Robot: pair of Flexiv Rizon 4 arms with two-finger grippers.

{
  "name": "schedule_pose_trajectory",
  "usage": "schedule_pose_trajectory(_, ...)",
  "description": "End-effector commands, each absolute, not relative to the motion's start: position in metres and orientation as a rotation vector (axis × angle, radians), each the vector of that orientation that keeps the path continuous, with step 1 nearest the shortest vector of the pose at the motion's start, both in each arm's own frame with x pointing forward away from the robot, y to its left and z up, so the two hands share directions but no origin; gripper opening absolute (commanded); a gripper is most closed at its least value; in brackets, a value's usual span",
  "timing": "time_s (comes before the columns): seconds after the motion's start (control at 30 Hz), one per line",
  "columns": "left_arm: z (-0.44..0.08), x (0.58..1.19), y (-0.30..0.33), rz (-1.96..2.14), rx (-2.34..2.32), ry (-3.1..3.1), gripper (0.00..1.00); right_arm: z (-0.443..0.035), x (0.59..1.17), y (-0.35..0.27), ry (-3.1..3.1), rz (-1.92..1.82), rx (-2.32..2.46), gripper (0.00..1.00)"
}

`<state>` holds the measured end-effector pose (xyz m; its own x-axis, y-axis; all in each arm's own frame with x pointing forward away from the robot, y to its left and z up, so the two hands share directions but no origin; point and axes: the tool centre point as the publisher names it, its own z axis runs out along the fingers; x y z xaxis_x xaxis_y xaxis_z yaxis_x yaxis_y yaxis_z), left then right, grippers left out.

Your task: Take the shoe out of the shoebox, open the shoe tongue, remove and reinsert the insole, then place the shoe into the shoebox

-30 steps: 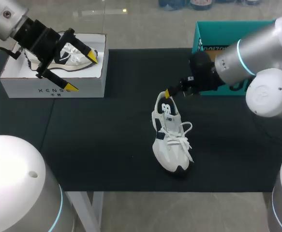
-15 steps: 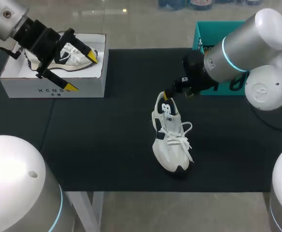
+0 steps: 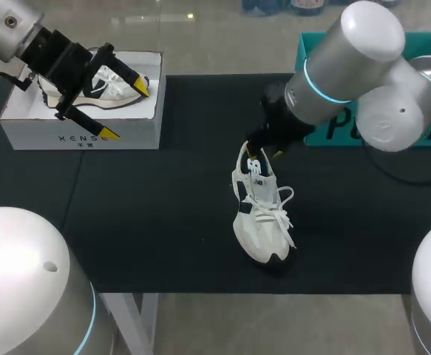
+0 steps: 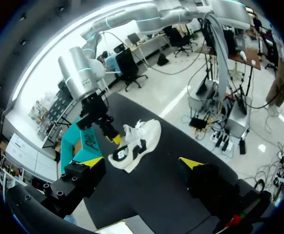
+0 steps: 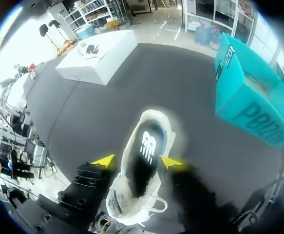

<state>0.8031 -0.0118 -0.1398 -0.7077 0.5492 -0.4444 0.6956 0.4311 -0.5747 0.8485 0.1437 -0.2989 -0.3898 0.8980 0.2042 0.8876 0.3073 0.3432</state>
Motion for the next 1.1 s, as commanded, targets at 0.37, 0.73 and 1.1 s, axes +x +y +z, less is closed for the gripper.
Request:
schedule_pose_trajectory(0.37,-0.139,0.803,-0.012,-1.132,1.099,2.495,1.00,-0.349,0.864,0.159,2.474,0.500,1.771,0.00)
schedule_pose_trajectory(0.73,-0.139,0.803,-0.012,-1.132,1.099,2.495,1.00,-0.380,0.870,0.156,2.476,0.480,1.825,0.00)
schedule_pose_trajectory(1.1,-0.139,0.803,-0.012,-1.132,1.099,2.495,1.00,-0.396,0.866,0.159,2.513,0.470,1.837,0.00)
